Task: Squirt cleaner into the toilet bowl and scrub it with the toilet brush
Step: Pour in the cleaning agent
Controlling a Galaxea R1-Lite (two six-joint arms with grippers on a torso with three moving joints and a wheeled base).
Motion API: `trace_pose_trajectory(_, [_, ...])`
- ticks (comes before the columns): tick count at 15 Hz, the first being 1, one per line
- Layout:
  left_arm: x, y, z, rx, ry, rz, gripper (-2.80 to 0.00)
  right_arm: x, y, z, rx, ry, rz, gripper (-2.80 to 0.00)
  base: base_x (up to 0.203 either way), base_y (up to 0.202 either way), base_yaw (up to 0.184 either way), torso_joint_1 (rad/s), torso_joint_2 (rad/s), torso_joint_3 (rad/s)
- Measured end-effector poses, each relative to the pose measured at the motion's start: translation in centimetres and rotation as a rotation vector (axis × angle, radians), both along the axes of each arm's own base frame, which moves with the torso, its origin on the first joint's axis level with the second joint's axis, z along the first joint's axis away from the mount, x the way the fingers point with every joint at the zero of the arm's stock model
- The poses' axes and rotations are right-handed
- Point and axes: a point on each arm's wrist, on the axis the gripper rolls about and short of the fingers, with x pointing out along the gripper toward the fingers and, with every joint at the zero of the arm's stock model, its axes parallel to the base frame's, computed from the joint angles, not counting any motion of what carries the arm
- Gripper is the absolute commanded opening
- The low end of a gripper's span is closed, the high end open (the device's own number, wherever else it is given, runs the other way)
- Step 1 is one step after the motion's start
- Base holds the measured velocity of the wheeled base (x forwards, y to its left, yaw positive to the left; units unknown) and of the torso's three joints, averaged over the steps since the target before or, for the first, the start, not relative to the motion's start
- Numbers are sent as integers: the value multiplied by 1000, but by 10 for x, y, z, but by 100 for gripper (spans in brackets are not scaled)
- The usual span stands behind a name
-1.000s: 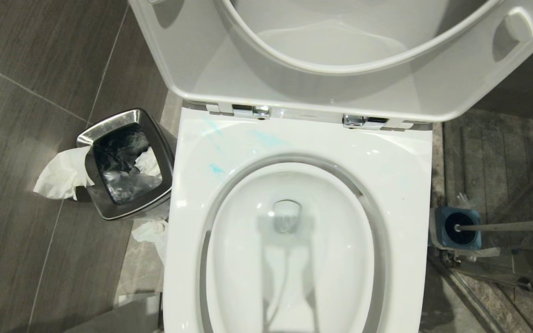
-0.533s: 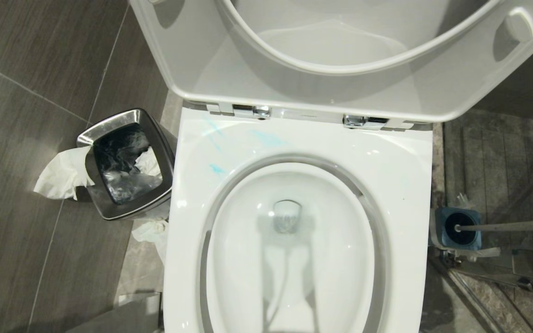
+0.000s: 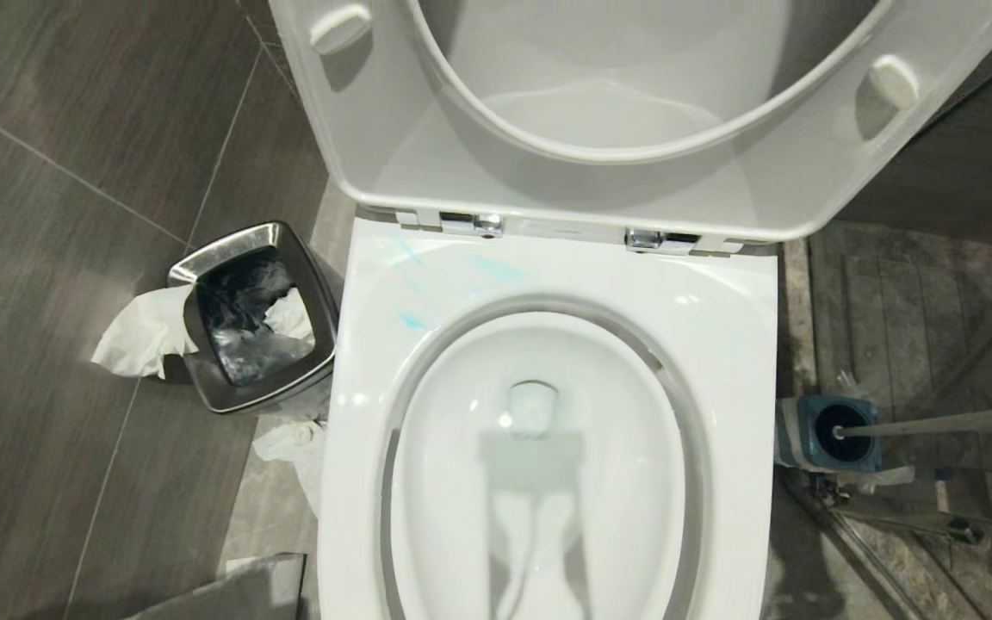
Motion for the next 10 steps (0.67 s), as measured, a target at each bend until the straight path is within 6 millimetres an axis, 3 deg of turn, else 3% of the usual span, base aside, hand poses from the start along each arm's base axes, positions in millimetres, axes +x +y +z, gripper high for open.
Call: trace_pose_trajectory(10, [0,0,0,0,0,0,-280,1,0,-6,-10,23,-12,-280,0,0,0,0,1,201])
